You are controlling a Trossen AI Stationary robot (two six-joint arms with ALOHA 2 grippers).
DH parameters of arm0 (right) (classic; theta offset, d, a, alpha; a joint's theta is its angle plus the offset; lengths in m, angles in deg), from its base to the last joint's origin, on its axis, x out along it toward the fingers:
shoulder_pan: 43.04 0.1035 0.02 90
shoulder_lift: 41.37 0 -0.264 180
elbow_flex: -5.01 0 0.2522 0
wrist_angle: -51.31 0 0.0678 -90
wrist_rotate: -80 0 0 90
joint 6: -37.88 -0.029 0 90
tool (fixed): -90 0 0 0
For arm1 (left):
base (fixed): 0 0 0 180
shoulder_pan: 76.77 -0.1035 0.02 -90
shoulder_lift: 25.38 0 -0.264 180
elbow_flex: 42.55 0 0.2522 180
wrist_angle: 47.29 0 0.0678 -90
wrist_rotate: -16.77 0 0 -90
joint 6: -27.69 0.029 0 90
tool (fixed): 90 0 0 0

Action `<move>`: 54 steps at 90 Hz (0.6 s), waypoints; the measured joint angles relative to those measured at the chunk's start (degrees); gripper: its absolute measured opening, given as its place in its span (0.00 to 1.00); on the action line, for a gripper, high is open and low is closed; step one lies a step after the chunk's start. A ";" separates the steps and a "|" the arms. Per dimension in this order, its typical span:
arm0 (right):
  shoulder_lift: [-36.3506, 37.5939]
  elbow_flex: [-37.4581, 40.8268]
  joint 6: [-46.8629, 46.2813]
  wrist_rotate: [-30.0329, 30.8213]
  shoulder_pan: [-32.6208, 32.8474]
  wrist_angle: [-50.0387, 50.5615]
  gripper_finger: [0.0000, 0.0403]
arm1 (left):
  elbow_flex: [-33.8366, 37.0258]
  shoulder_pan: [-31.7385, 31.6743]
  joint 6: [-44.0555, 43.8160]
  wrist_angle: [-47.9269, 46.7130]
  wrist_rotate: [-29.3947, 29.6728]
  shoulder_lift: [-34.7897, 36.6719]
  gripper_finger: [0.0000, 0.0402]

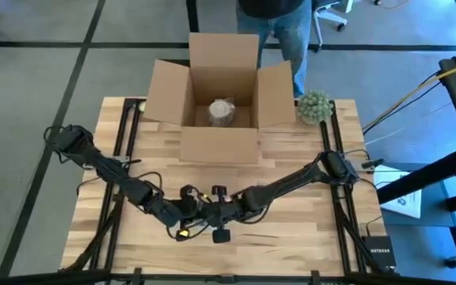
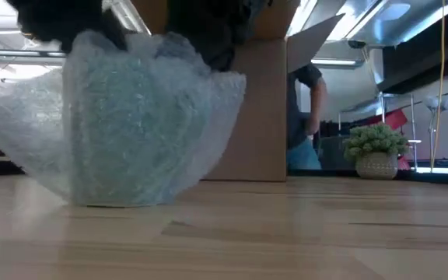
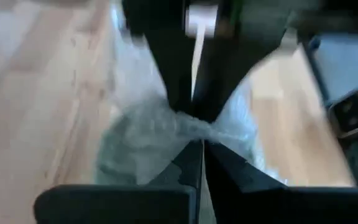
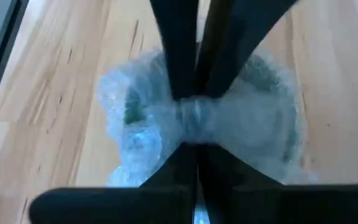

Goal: Wrap mug
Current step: Wrap the dark green mug using the transparent bubble wrap

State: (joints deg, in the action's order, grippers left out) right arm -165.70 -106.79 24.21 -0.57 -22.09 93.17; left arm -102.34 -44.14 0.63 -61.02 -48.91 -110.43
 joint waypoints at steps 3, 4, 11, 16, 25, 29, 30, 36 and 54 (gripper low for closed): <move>-0.01 0.00 0.00 -0.03 0.00 0.04 0.00 | 0.02 0.01 0.01 -0.42 0.06 0.28 0.00; -0.02 0.00 -0.01 -0.03 0.00 0.03 0.00 | 0.04 0.01 0.03 -0.51 0.05 0.35 0.00; -0.05 0.05 0.00 -0.02 0.00 0.13 0.00 | 0.09 -0.03 0.79 -0.69 0.10 1.10 0.00; -0.07 0.05 0.00 -0.04 0.00 0.16 0.00 | 0.05 -0.03 2.13 0.14 0.66 1.86 0.00; -0.09 0.07 0.00 -0.08 0.02 0.31 0.00 | 0.07 -0.09 3.46 0.14 1.88 2.03 0.00; -0.11 0.08 0.00 -0.08 0.02 0.31 0.00 | 0.07 -0.17 3.85 0.60 2.06 2.01 0.00; -0.11 0.11 0.00 -0.08 0.02 0.31 0.00 | 0.07 -0.16 3.99 0.85 2.09 2.01 0.00; -0.11 0.11 0.02 -0.11 0.02 0.35 0.00 | 0.07 -0.20 5.17 1.89 2.22 2.03 0.00; -0.16 0.16 0.42 -0.11 0.02 -0.08 0.00 | 0.07 -0.14 6.64 2.95 3.13 1.55 0.00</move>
State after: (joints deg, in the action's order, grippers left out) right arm -165.86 -106.63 24.62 -0.67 -22.07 93.08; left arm -102.27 -44.28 7.27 -58.07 -45.77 -108.88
